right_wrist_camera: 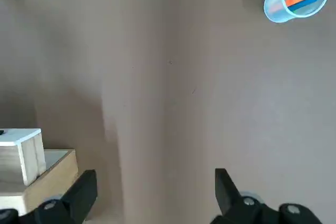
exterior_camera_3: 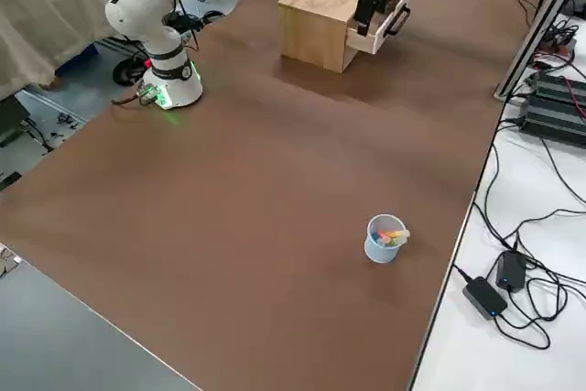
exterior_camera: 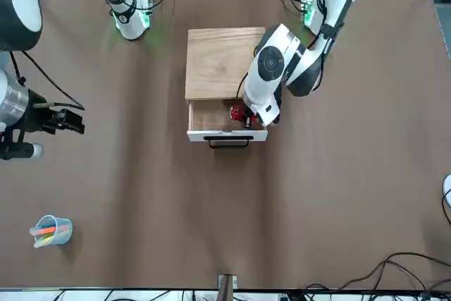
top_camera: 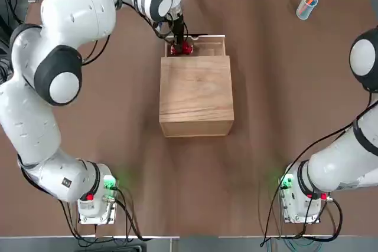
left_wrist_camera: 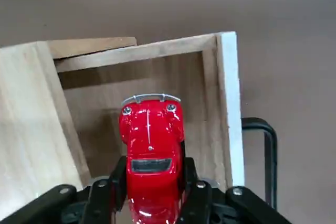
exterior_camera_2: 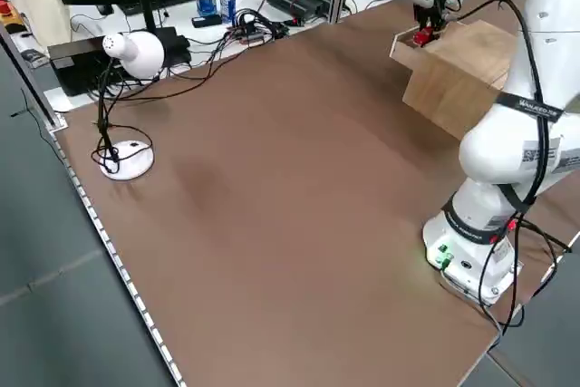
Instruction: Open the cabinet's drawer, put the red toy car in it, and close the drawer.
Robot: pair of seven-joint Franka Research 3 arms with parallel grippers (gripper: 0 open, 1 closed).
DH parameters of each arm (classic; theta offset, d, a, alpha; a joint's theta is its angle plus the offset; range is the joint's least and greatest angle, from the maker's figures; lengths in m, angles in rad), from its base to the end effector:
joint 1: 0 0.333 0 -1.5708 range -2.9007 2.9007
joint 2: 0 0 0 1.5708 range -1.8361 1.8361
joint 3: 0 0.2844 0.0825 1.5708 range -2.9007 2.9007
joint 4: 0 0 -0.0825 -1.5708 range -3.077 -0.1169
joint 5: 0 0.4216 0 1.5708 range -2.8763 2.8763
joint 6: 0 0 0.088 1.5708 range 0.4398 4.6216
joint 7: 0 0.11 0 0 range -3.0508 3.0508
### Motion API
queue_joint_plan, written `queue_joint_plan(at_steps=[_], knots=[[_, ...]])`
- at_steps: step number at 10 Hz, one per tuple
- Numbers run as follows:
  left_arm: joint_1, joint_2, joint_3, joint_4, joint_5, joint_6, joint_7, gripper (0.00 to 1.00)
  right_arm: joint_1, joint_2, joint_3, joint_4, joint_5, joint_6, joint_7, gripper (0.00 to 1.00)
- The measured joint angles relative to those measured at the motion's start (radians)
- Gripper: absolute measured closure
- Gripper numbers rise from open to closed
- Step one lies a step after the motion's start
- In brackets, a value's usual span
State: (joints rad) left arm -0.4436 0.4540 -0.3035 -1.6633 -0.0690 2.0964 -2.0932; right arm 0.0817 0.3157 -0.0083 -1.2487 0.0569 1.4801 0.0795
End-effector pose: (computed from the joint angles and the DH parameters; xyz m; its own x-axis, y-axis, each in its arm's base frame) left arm 0.5137 -0.4582 0.3053 0.1500 0.9756 -0.1603 0.9806 -0.1676 -0.1019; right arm 0.6639 0.0563 0.5461 0.9961 -0.0009 -0.0881 -0.0051 -0.9989 -0.0475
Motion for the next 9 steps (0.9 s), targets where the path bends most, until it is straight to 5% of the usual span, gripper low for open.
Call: queue_joint_plan(at_steps=[9], knots=[[-0.034, 0.072, 0.002, 0.051, 0.018, 0.002, -0.019, 0.55, 0.093, 0.004, 0.005, -0.042, 0.021, 0.000, -0.006, 0.00]])
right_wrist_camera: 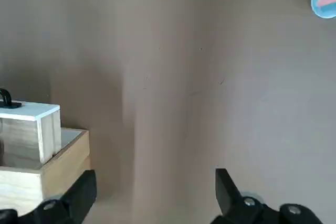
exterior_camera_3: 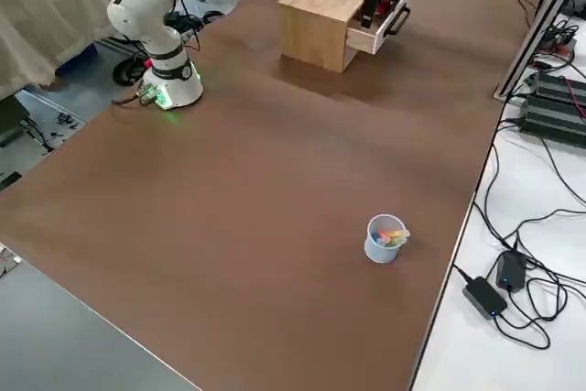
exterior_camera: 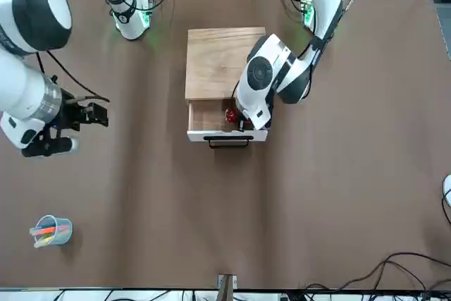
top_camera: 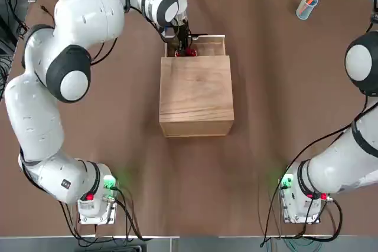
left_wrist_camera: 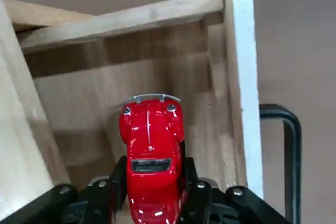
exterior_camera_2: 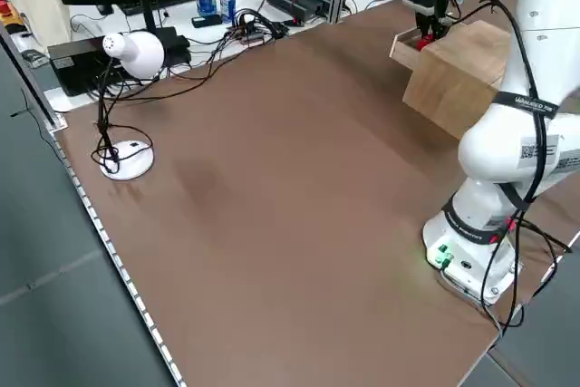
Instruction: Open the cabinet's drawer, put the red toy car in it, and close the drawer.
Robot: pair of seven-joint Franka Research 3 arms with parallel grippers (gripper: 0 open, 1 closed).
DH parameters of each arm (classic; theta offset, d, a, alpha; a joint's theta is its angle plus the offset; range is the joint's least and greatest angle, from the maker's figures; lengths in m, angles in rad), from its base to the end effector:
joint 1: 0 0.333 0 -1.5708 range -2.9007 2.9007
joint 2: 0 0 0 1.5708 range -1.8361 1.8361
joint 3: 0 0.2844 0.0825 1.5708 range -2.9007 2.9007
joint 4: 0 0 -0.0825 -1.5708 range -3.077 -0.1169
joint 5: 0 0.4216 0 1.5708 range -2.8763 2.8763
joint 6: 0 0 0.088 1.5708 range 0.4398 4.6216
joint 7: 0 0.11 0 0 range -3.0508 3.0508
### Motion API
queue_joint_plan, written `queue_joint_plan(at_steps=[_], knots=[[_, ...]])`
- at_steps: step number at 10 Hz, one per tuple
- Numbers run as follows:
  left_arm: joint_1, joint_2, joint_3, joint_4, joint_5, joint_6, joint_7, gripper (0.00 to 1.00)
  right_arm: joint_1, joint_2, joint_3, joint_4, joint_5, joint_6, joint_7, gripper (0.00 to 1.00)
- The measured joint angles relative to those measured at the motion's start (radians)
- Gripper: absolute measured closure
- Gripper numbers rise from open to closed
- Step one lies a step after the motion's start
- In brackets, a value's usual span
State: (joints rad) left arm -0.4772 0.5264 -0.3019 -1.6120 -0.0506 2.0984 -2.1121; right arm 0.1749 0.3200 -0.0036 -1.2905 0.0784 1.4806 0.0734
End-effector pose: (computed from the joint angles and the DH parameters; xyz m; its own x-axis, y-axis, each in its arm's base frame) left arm 0.5090 -0.4789 0.2818 0.1625 0.9749 -0.1520 0.9761 -0.1814 -0.1197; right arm 0.6540 0.1228 0.5226 0.9855 0.1035 -0.1346 0.0951 -0.9932 -0.0674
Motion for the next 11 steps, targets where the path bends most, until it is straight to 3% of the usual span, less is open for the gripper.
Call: queue_joint_plan(at_steps=[6, 7, 9, 10, 11], knots=[[-0.015, 0.018, 0.002, 0.020, 0.053, 0.000, -0.004, 0.53, 0.032, 0.047, -0.003, -0.014, 0.061, 0.013, 0.009, 0.00], [-0.017, 0.020, 0.005, 0.025, 0.059, 0.006, -0.004, 0.43, 0.032, 0.049, -0.003, -0.014, 0.065, 0.014, 0.009, 0.00], [-0.022, 0.020, 0.001, 0.034, 0.059, -0.010, -0.004, 0.31, 0.032, 0.051, -0.003, -0.014, 0.067, 0.019, 0.009, 0.00], [-0.024, 0.020, 0.003, 0.044, 0.062, -0.013, -0.005, 0.18, 0.032, 0.053, -0.003, -0.014, 0.071, 0.025, 0.009, 0.00], [-0.023, 0.015, 0.001, 0.062, 0.062, -0.037, -0.005, 0.13, 0.032, 0.057, -0.003, -0.015, 0.081, 0.027, 0.009, 0.00]])
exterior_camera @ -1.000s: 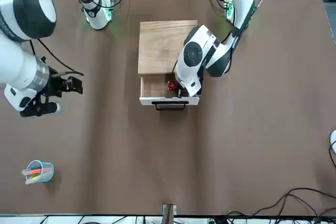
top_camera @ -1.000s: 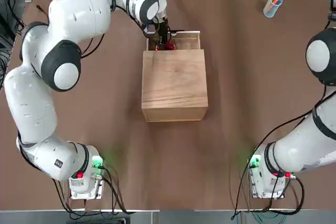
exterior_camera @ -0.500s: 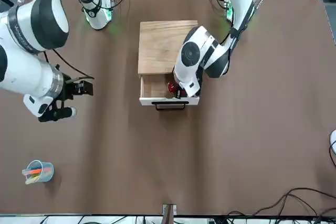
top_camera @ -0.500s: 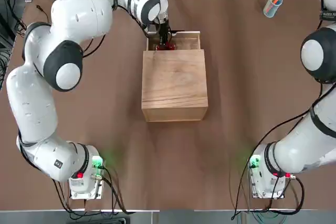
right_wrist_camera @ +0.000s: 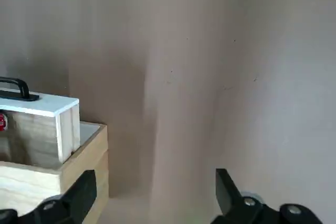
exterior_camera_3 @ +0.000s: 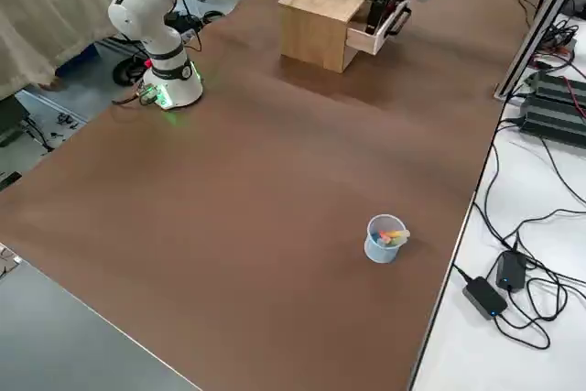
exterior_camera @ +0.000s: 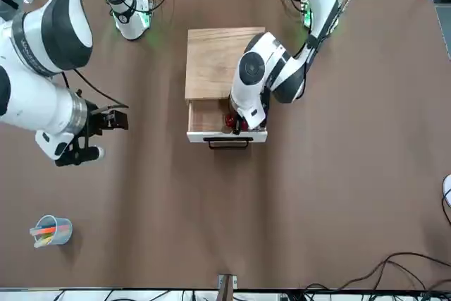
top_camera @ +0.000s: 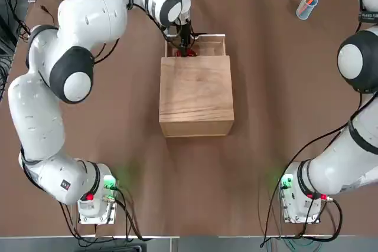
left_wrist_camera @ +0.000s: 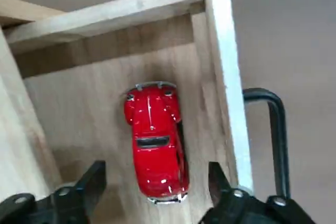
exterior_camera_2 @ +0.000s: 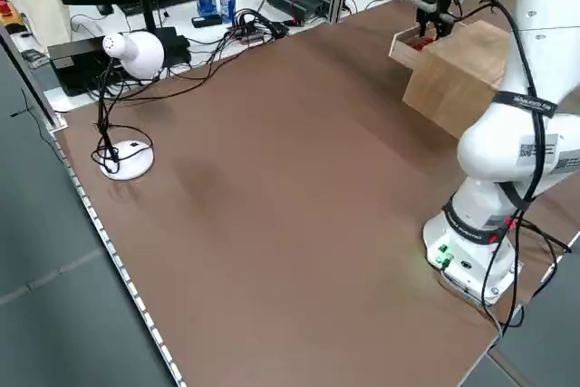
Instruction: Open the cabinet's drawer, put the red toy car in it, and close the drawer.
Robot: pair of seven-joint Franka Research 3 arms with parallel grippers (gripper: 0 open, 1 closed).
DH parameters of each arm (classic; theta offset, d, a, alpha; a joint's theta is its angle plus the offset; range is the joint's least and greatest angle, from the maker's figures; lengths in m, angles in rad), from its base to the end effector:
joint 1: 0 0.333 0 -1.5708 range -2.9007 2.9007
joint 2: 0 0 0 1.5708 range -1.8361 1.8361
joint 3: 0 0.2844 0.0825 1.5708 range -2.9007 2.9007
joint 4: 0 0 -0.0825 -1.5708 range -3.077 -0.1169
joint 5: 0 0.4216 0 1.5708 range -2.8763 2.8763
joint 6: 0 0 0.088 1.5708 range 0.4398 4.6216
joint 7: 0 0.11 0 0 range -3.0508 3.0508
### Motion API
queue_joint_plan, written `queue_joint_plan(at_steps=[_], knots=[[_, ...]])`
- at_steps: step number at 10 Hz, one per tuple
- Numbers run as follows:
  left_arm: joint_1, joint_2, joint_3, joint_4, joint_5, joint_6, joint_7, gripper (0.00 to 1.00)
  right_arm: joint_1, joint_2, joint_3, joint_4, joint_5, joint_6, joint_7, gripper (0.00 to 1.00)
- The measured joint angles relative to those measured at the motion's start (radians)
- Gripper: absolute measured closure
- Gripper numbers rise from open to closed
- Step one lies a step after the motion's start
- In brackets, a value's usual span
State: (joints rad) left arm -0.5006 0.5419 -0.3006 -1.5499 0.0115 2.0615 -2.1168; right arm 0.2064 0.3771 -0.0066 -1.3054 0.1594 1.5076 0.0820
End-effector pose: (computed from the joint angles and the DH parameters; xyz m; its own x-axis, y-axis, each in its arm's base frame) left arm 0.5109 -0.4924 0.2977 0.2124 0.9701 -0.1171 0.9714 -0.2226 -0.0821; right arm 0.6600 0.1530 0.4798 0.9747 0.1251 -0.1854 0.0996 -0.9850 -0.1406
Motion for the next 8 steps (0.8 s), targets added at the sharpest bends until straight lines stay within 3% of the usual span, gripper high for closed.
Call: queue_joint_plan(at_steps=[3, 8], knots=[[0.007, -0.087, 0.000, 0.021, 0.000, -0.074, 0.016, 0.11, 0.013, 0.048, 0.002, -0.002, 0.067, 0.026, 0.000, 0.00], [0.130, -0.216, 0.006, -0.006, 0.093, -0.190, 0.193, 0.11, 0.034, 0.145, 0.002, -0.003, 0.355, 0.170, 0.002, 0.06]])
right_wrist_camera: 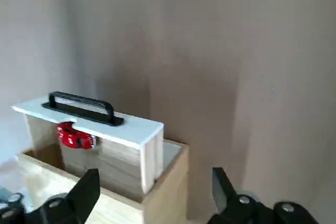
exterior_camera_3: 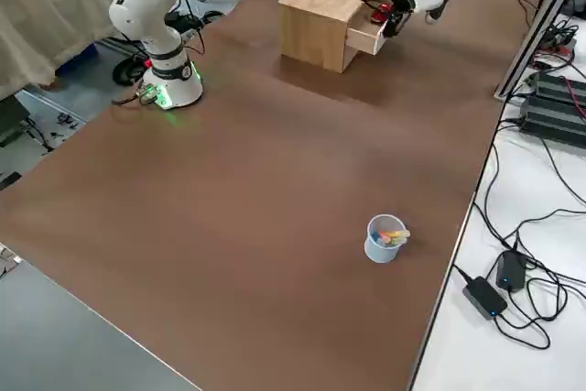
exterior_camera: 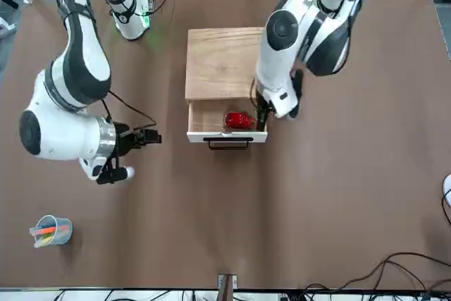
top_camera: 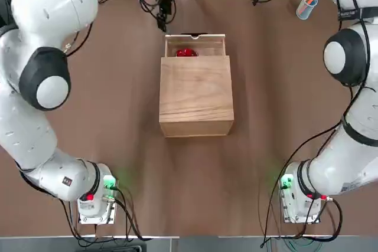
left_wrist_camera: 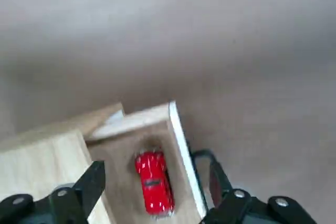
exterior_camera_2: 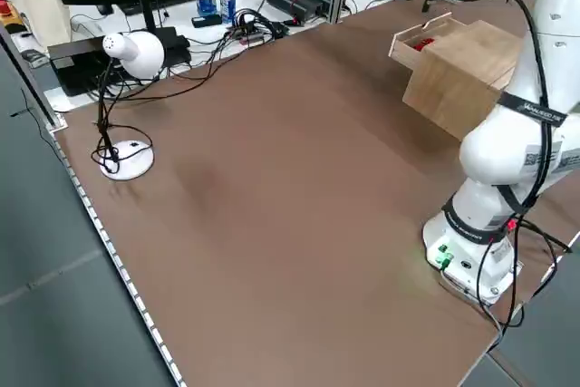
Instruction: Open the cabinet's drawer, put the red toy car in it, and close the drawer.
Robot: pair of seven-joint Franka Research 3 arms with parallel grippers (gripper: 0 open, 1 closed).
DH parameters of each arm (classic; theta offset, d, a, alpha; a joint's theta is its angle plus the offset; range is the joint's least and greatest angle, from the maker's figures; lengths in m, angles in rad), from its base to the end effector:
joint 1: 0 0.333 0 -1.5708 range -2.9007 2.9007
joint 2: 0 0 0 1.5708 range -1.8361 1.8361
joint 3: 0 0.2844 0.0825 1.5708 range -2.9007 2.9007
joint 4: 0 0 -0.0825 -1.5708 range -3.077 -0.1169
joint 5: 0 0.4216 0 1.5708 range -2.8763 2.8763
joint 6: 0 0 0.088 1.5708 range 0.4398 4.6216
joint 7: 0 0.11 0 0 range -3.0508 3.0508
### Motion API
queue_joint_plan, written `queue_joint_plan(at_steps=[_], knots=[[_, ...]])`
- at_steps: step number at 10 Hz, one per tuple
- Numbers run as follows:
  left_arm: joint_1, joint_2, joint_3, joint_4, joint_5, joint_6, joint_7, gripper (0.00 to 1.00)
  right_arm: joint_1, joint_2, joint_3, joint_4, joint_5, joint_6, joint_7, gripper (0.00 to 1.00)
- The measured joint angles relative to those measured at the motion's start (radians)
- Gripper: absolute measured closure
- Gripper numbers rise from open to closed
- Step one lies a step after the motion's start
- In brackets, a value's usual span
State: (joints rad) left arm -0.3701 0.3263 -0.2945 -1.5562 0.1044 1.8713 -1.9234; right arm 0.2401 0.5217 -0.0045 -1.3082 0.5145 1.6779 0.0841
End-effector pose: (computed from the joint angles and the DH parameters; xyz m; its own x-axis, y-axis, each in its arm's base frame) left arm 0.5528 -0.3992 0.4224 0.3221 0.9467 0.0051 0.9467 -0.3221 0.0053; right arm 0.6842 0.2154 0.4005 0.9734 0.1047 -0.2039 -0.0004 -0.8888 -0.4582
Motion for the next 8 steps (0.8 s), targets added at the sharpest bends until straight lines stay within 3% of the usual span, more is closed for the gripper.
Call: queue_joint_plan(at_steps=[1, 2, 4, 6, 7, 8], knots=[[0.037, -0.030, 0.000, -0.020, 0.000, -0.002, 0.083, 0.12, 0.010, 0.018, 0.000, 0.000, 0.018, 0.024, 0.011, 0.11], [0.079, -0.066, 0.001, -0.046, -0.002, -0.004, 0.178, 0.11, 0.025, 0.034, 0.000, 0.000, 0.023, 0.055, 0.040, 0.26], [0.154, -0.133, 0.001, -0.091, -0.018, -0.006, 0.369, 0.12, 0.055, 0.064, 0.001, 0.000, 0.050, 0.099, 0.078, 0.42], [0.228, -0.194, 0.003, -0.132, -0.061, -0.016, 0.599, 0.11, 0.087, 0.099, 0.001, -0.001, 0.075, 0.133, 0.105, 0.76], [0.271, -0.224, 0.006, -0.144, -0.085, -0.041, 0.724, 0.12, 0.100, 0.111, 0.001, -0.001, 0.076, 0.146, 0.113, 0.87], [0.308, -0.253, 0.021, -0.150, -0.105, -0.063, 0.833, 0.11, 0.111, 0.120, 0.001, -0.001, 0.077, 0.154, 0.121, 0.91]])
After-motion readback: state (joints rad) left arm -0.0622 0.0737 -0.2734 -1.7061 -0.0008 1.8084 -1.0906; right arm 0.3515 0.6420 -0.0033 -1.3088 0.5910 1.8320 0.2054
